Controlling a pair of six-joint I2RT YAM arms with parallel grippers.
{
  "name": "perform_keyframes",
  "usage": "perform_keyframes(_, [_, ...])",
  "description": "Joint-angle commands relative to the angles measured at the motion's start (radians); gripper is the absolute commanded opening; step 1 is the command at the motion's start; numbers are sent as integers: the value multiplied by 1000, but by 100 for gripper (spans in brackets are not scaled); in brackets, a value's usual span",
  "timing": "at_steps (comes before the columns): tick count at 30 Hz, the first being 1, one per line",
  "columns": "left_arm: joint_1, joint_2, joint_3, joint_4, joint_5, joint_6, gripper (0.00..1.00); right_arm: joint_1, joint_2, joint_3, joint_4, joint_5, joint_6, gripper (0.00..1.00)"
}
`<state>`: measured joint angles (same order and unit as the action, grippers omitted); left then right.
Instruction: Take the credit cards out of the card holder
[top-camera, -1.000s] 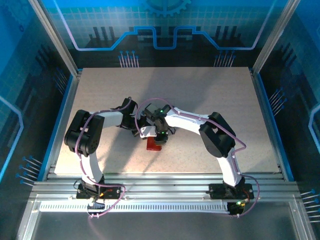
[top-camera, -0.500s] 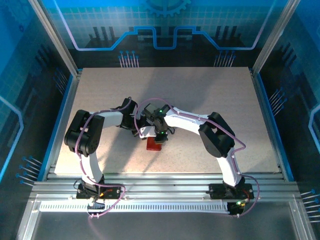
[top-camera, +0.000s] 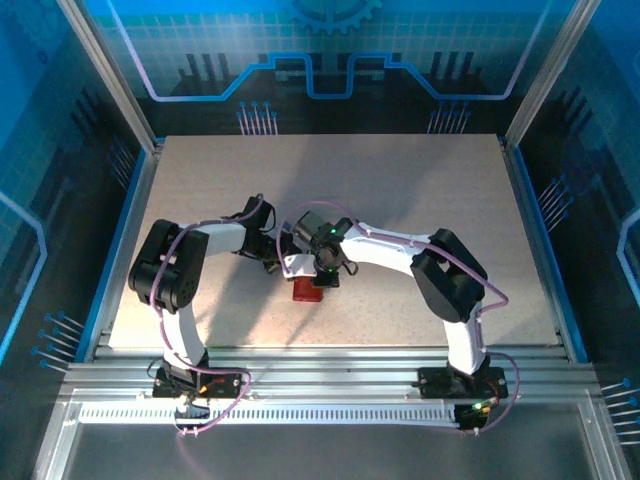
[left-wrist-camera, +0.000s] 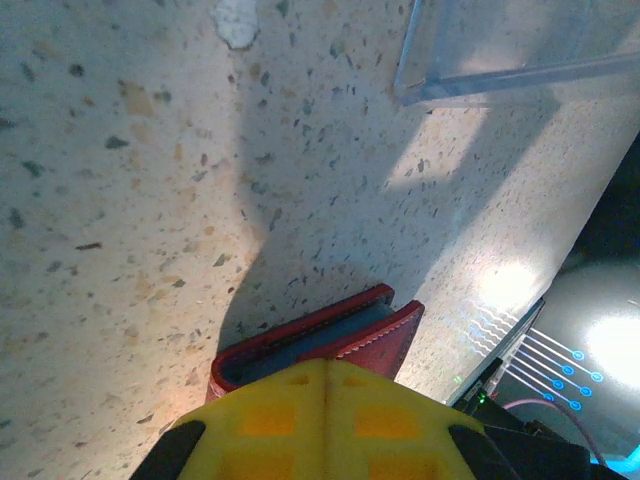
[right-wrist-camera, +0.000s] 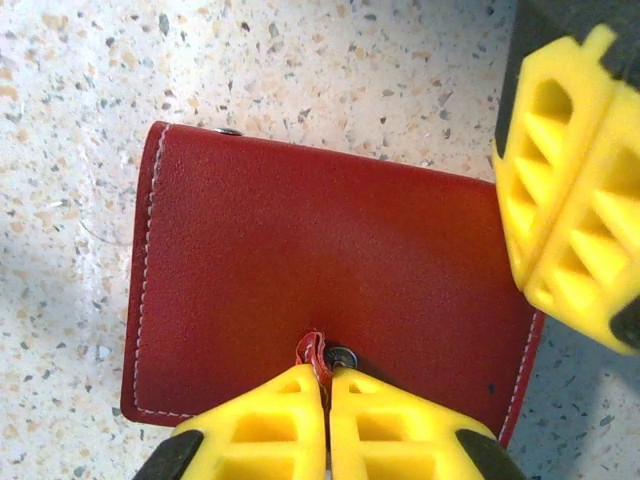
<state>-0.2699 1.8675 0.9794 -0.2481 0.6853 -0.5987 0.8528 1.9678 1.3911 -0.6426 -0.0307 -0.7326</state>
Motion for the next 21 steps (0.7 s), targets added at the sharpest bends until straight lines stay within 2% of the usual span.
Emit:
perform_keyframes(1, [8, 21, 11, -60, -15, 24, 0, 10, -45, -52, 56, -41, 35, 8])
perform_keyframes(3, [8, 17, 13, -67, -17, 27, 0, 8, -70, -78, 82, -43, 48, 10])
perform_keyframes(8, [11, -3, 16, -64, -11, 28, 0, -1, -146, -154, 161, -25, 92, 24])
perform_keyframes(9, [10, -10, 15, -50, -3, 21, 0, -1, -165, -173, 181, -20, 107, 29])
perform_keyframes(13, [9, -42, 2, 24, 46, -22, 0, -9, -234, -225, 232, -11, 186, 35])
perform_keyframes(16, [6, -70, 11, 40, 55, -38, 0, -9, -284, -257, 279, -15, 297, 43])
perform_keyframes(21, [5, -131, 17, 32, 40, -56, 0, 11, -352, -310, 375, -34, 615, 45])
